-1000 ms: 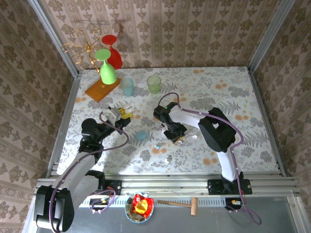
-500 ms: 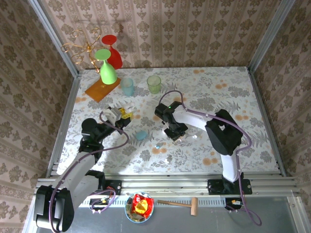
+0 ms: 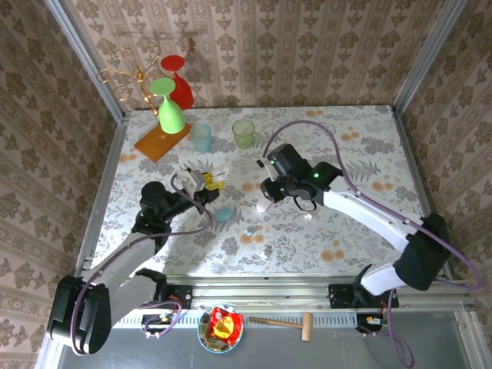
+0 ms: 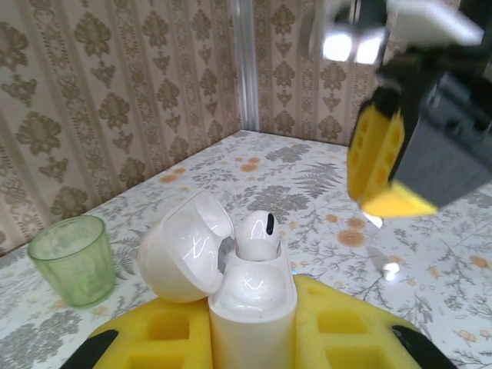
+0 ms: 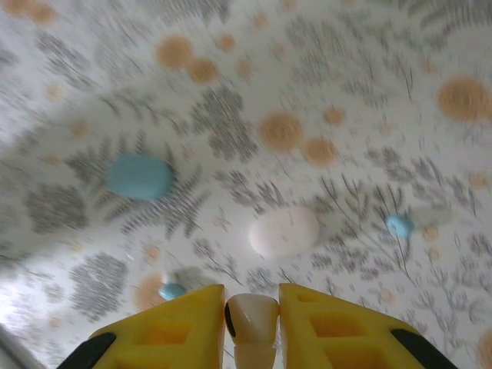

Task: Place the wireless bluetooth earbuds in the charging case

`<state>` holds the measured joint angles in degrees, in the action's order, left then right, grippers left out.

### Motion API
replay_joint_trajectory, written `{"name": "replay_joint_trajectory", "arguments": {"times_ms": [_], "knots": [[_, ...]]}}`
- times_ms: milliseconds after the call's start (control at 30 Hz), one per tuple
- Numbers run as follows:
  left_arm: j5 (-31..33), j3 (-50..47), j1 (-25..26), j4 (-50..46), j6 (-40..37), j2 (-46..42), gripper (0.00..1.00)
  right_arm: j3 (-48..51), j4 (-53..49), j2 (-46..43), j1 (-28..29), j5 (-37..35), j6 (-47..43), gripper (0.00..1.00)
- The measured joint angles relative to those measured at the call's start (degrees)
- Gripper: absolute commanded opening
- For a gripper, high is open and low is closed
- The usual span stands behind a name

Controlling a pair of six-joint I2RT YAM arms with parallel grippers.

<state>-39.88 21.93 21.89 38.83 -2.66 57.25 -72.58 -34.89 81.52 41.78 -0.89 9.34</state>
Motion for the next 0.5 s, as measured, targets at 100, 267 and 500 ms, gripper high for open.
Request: {"name": "replay_joint_trajectory", "arguments": {"times_ms": [100,267,500], "knots": [[-0.1,0.9,1.8,0.9,0.1,2.3,0.00,0.0,3.7,-3.7,0.0,3.0,0.0,0.24],[-0.7,2.4,4.3,3.4,1.1,6.6,0.00,0.0,9.9,-7.8,0.0,8.9,0.3,0.25],[-1.8,4.9,8.5,4.6,1.6,9.3,0.00,0.0,15.8,-8.4,0.5,14.8,0.1,0.25]]}}
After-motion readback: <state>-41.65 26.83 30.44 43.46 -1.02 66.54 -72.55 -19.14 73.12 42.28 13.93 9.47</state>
